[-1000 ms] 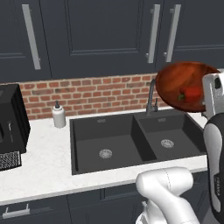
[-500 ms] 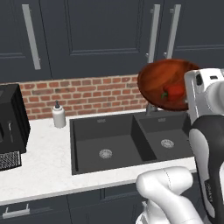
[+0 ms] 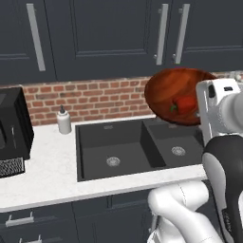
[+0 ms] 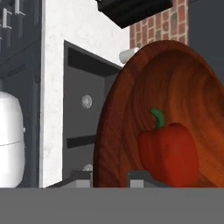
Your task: Pick the bell pepper from the sink and place it in the bowl. Then pick the bowl and place it in the microwave. Then close the microwave door and press the start button.
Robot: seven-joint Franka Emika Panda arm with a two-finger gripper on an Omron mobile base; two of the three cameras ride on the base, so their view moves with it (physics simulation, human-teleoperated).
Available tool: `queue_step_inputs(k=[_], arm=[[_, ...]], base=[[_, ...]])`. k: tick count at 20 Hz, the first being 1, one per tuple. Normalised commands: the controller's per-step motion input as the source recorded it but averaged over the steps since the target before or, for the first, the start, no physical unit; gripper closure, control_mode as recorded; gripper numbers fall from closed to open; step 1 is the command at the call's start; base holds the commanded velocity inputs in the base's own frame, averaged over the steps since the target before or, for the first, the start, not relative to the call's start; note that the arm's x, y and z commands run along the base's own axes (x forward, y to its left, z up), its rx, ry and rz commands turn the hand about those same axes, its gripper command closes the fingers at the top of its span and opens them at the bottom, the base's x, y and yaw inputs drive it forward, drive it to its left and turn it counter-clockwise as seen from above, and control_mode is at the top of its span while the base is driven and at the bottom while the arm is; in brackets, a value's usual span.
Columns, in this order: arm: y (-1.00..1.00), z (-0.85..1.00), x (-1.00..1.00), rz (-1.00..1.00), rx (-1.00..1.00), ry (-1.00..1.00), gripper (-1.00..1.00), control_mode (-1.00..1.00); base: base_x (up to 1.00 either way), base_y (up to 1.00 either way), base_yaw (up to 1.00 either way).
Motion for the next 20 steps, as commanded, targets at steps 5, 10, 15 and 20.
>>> queue_step_inputs(k=[5,10,15,20], arm=[[0.00,0.00,0.00,0.00,0.00,0.00,1.00,1.00],[0.00,0.00,0.00,0.00,0.00,0.00,1.00,1.00],[0.00,0.00,0.00,0.00,0.00,0.00,1.00,1.00],[0.00,0.00,0.00,0.00,0.00,0.00,1.00,1.00]], base=[[-1.00,-0.51,-0.09],[-0.21,-0.48,-0.58],[0.00,-0.14,-0.89],[0.00,-0.14,-0.88]])
